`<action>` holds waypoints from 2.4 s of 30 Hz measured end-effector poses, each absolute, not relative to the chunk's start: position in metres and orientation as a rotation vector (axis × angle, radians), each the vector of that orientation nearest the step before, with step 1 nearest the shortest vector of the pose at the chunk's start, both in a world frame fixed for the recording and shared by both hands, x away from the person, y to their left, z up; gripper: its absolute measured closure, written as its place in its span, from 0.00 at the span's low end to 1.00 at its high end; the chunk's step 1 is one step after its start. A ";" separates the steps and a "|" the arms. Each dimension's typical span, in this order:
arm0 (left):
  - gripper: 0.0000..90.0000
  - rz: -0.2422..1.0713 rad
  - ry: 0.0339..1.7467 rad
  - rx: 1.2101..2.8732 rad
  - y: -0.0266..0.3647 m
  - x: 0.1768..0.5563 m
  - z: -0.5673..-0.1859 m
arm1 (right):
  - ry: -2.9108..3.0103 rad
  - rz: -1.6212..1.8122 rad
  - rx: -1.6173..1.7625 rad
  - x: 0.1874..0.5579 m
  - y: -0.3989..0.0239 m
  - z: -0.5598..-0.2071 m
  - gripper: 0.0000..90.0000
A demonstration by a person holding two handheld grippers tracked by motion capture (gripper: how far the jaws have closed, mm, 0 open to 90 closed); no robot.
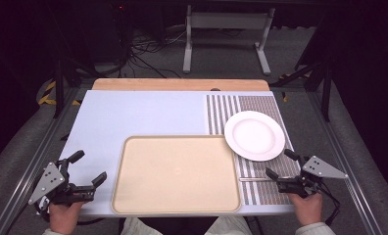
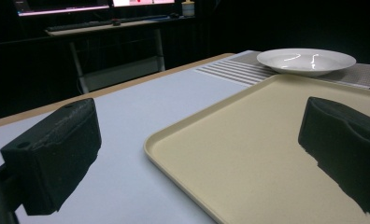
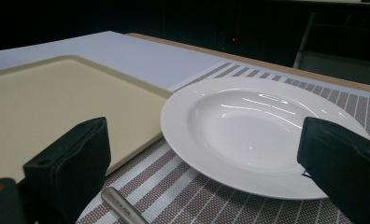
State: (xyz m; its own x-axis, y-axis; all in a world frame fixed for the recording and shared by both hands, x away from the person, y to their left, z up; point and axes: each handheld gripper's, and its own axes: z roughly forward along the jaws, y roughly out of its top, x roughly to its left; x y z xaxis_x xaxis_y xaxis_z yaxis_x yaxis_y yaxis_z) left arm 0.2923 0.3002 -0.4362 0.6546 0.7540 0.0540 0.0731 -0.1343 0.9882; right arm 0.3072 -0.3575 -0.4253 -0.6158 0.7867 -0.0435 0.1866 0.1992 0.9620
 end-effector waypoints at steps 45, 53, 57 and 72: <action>0.00 0.687 0.712 1.622 0.300 0.291 -0.435 | 2.497 0.842 0.693 0.338 -0.342 -0.360 0.12; 0.00 0.685 0.713 1.622 0.300 0.291 -0.435 | 2.650 0.655 0.589 0.348 -0.334 -0.353 0.14; 0.00 0.687 0.712 1.623 0.300 0.291 -0.435 | 2.705 0.576 0.533 0.350 -0.328 -0.353 0.14; 0.00 0.686 0.713 1.626 0.300 0.291 -0.435 | 2.875 0.349 0.439 0.360 -0.316 -0.363 0.16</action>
State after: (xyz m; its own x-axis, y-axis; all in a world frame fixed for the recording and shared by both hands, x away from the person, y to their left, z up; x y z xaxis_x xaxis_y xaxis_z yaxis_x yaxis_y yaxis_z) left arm 0.2908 0.3000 -0.4351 0.6415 0.7651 0.0545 0.0840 -0.1407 0.9865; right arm 0.3601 -0.3160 -0.3633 -0.9332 0.3158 -0.1714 0.2656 0.9276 0.2625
